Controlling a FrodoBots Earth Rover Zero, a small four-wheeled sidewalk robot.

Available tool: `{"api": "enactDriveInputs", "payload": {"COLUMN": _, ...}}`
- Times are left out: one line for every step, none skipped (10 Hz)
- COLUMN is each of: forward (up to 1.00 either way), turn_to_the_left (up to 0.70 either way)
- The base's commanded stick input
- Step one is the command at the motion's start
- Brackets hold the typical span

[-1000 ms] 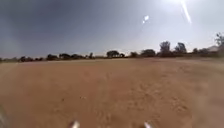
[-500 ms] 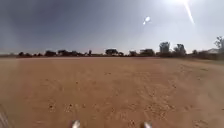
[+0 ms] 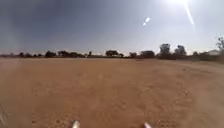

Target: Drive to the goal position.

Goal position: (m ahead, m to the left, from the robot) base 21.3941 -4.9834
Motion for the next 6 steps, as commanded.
{"api": "enactDriveInputs", "payload": {"forward": 0.7, "turn_to_the_left": 0.0}}
{"api": "enactDriveInputs", "payload": {"forward": 0.7, "turn_to_the_left": 0.0}}
{"api": "enactDriveInputs", "payload": {"forward": 0.7, "turn_to_the_left": 0.0}}
{"api": "enactDriveInputs", "payload": {"forward": 0.7, "turn_to_the_left": 0.0}}
{"api": "enactDriveInputs", "payload": {"forward": 0.7, "turn_to_the_left": 0.0}}
{"api": "enactDriveInputs", "payload": {"forward": 0.7, "turn_to_the_left": 0.0}}
